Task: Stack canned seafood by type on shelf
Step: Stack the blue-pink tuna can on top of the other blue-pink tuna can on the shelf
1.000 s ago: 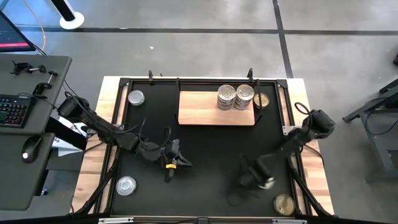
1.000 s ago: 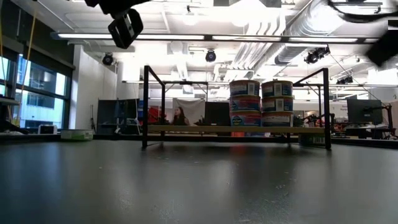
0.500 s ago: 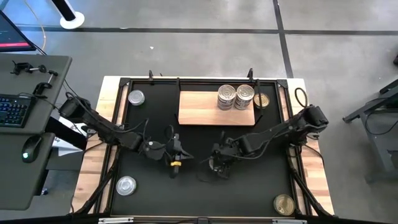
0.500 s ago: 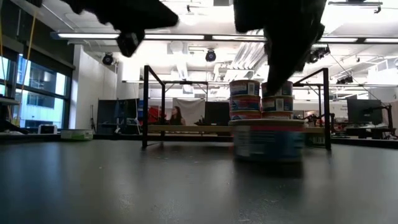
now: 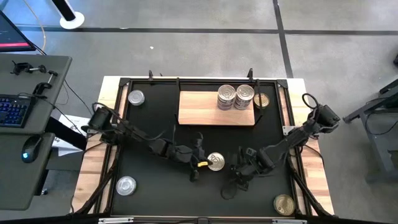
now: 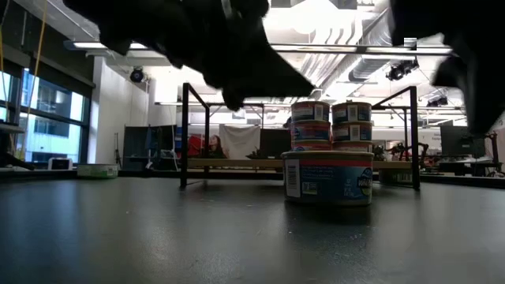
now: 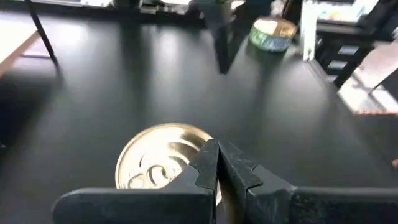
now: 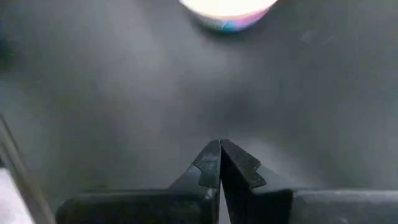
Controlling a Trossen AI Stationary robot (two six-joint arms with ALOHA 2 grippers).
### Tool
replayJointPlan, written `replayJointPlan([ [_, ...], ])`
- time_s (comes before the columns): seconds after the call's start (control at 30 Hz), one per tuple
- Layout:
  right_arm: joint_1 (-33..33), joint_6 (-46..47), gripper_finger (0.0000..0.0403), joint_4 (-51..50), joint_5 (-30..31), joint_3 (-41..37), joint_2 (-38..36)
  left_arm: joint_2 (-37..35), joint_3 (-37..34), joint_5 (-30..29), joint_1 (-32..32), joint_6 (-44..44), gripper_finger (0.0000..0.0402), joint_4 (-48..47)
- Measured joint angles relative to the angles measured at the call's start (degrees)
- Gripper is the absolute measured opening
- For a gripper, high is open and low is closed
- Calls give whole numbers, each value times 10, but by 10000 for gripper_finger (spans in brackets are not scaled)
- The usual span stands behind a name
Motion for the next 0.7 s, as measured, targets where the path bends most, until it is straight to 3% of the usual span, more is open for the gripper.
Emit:
replayJointPlan([
  [0.2, 7, 72, 0, 147, 0, -67, -5, 44, 5, -43, 1, 6, 0, -6],
  [0.37, -8, 87, 0, 213, 12, -96, -5, 54, 5, -90, 7, 6, 0, -4],
  [0.7, -50, 73, 0, 220, 41, -107, -5, 54, 5, -2, 12, 14, 0, -9],
])
